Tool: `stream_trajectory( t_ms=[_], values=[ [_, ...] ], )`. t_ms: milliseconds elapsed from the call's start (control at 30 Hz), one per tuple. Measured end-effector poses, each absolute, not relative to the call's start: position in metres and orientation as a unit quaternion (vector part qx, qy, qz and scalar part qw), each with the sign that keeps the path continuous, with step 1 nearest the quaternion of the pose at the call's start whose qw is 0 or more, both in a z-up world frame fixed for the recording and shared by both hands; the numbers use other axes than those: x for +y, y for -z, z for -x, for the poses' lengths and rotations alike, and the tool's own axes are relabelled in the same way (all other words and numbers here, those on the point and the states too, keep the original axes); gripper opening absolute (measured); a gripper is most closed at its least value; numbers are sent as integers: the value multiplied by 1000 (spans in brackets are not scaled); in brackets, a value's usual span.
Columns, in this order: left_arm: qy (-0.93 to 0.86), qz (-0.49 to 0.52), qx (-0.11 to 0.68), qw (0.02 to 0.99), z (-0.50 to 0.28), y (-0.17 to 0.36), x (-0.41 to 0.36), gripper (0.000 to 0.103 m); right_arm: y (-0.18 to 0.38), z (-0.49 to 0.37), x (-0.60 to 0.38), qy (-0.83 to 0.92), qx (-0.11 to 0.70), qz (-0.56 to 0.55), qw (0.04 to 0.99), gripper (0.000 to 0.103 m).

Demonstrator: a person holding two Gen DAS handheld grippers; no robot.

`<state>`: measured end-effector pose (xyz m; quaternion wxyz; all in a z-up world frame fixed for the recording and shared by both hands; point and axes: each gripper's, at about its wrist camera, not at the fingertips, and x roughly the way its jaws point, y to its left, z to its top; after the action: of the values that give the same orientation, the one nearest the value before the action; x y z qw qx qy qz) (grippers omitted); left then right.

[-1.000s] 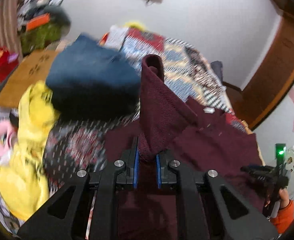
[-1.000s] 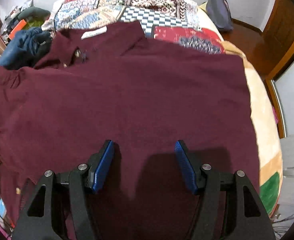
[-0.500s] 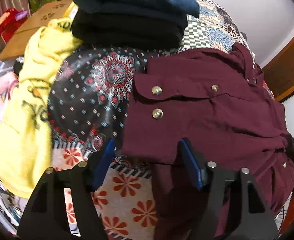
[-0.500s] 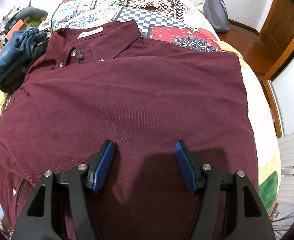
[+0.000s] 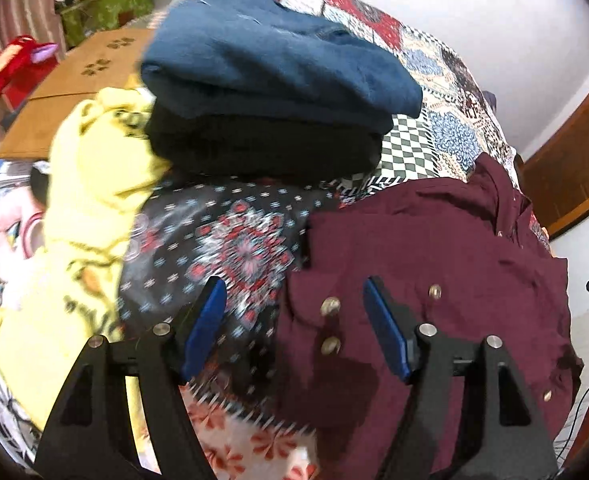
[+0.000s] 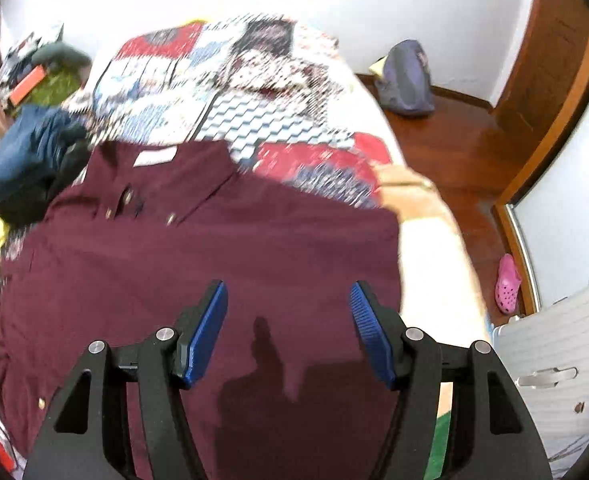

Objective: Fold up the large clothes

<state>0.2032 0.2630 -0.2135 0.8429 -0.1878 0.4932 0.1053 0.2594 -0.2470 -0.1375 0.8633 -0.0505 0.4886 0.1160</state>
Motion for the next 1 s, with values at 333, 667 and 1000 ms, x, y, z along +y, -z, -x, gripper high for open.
stream_trajectory(
  t_ms=[333, 667, 1000],
  values=[
    [-59, 249, 540, 802, -258, 289, 272, 70, 180, -313, -274, -102, 528, 19, 843, 60],
    [-5, 306, 519, 798, -277, 304, 270, 49, 231, -354, -285, -104, 560, -2, 822, 60],
    [-77, 146, 496, 852, -280, 250, 227, 14, 216, -351, -299, -110, 528, -45, 841, 12]
  ],
)
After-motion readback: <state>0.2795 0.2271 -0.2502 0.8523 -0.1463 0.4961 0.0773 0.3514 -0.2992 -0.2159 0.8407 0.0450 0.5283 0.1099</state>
